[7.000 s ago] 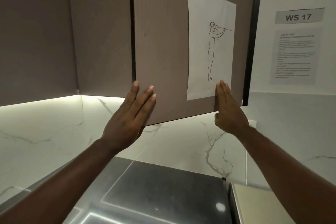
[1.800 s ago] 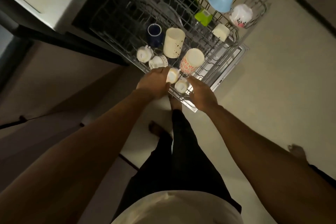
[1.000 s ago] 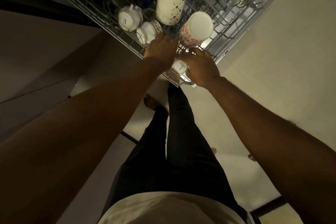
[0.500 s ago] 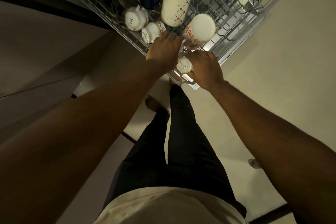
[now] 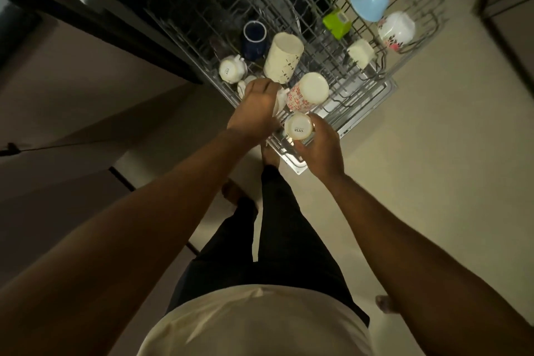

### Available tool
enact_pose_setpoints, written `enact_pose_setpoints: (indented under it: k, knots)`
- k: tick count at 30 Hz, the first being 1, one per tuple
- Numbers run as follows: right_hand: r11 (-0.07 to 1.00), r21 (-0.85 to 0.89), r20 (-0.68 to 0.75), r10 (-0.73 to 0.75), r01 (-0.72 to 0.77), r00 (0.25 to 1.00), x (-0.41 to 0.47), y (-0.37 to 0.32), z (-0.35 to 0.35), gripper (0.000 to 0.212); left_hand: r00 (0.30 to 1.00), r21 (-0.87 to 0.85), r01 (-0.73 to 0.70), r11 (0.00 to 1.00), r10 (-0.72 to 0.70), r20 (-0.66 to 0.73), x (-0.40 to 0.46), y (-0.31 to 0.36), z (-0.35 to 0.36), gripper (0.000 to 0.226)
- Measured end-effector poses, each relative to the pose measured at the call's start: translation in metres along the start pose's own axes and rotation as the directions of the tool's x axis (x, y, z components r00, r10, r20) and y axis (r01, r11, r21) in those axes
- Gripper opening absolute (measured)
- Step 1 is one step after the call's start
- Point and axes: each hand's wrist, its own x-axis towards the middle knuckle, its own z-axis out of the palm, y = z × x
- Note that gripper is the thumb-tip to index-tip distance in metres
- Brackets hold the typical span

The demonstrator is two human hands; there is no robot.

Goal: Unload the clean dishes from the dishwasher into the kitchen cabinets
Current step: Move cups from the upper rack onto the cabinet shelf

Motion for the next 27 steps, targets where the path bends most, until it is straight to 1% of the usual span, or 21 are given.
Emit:
enact_pose_setpoints:
  k: [3, 5, 8, 11, 15, 18, 20, 23, 25, 27]
  knots:
    - [0.997, 0.069, -0.006, 0.038, -0.038, 0.999, -0.006, -0.016, -0.008, 0.067, 1.0, -0.086, 0.02, 0.996, -0.022, -0.015, -0.017, -0.001, -0.017, 0.073]
    - [0.996, 0.087, -0.005, 0.031, -0.031, 0.999, -0.011, -0.028, -0.013, 0.07, 0.998, -0.137, 0.048, 0.989, -0.054, -0.042, -0.032, -0.004, -0.029, 0.075]
    - [0.995, 0.097, -0.011, 0.0, 0.001, 1.0, -0.018, -0.046, -0.019, 0.073, 0.98, -0.263, 0.14, 0.955, -0.171, -0.098, -0.057, -0.009, -0.042, 0.078]
    - [0.992, 0.116, -0.006, -0.045, 0.045, 0.999, -0.024, -0.069, -0.022, 0.071, 0.954, -0.341, 0.188, 0.921, -0.254, -0.158, -0.083, -0.019, -0.057, 0.07]
    - [0.985, 0.135, 0.01, -0.113, 0.111, 0.994, -0.028, -0.104, -0.026, 0.063, 0.926, -0.394, 0.204, 0.896, -0.308, -0.219, -0.118, -0.029, -0.082, 0.064]
    - [0.982, 0.145, 0.06, -0.129, 0.119, 0.99, -0.03, -0.129, -0.026, 0.062, 0.895, -0.409, 0.196, 0.891, -0.333, -0.298, -0.143, -0.037, -0.096, 0.06]
    - [0.976, 0.151, 0.079, -0.17, 0.157, 0.982, -0.031, -0.146, -0.023, 0.062, 0.87, -0.423, 0.196, 0.885, -0.356, -0.34, -0.159, -0.042, -0.105, 0.058]
    - [0.963, 0.121, 0.091, -0.253, 0.242, 0.963, -0.03, -0.171, -0.017, 0.064, 0.833, -0.458, 0.21, 0.864, -0.403, -0.38, -0.181, -0.053, -0.117, 0.059]
    - [0.947, 0.114, 0.106, -0.311, 0.299, 0.945, -0.034, -0.193, -0.01, 0.064, 0.795, -0.471, 0.218, 0.855, -0.436, -0.422, -0.203, -0.061, -0.125, 0.06]
    - [0.945, 0.119, 0.12, -0.319, 0.305, 0.94, -0.033, -0.206, -0.007, 0.064, 0.778, -0.476, 0.21, 0.854, -0.441, -0.447, -0.212, -0.066, -0.128, 0.062]
